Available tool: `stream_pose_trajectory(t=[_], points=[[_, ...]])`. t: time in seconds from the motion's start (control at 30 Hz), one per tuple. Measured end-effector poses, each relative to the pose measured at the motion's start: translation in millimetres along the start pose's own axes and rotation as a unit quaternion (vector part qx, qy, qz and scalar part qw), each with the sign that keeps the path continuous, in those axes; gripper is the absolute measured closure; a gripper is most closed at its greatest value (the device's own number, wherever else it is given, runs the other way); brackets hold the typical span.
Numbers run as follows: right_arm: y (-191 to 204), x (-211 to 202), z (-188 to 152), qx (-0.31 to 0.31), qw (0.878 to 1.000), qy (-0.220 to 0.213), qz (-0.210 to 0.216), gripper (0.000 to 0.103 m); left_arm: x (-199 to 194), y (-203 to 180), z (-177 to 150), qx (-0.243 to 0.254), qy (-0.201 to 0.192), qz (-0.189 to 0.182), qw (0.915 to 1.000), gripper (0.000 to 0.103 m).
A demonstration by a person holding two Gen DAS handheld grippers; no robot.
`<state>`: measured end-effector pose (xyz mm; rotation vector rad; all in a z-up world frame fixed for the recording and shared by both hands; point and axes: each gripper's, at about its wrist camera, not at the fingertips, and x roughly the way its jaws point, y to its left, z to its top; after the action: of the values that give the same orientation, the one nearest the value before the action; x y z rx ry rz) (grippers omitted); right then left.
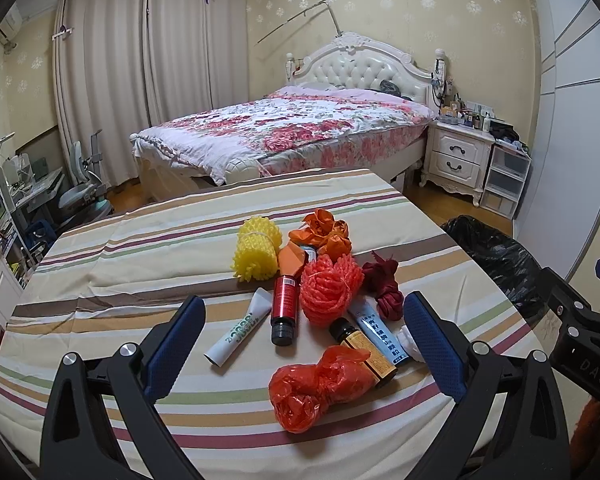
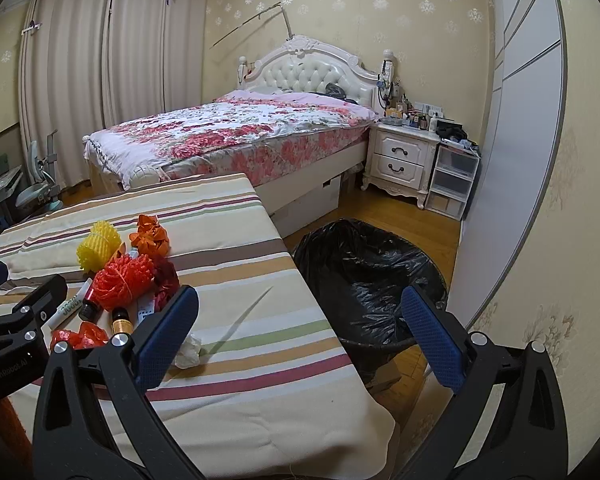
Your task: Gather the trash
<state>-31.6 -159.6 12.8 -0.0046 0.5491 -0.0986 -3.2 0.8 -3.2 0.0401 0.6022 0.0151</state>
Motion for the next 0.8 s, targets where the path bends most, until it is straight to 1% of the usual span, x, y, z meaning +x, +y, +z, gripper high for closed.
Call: stream_pose_trajectory(t=[0.8], points=[[-1.6,1.5,0.3,0.001,1.000,0.002,0.002,0.004,0.3,-1.6,0.2,0.001,0.001,0.001,1.0000,0.006]])
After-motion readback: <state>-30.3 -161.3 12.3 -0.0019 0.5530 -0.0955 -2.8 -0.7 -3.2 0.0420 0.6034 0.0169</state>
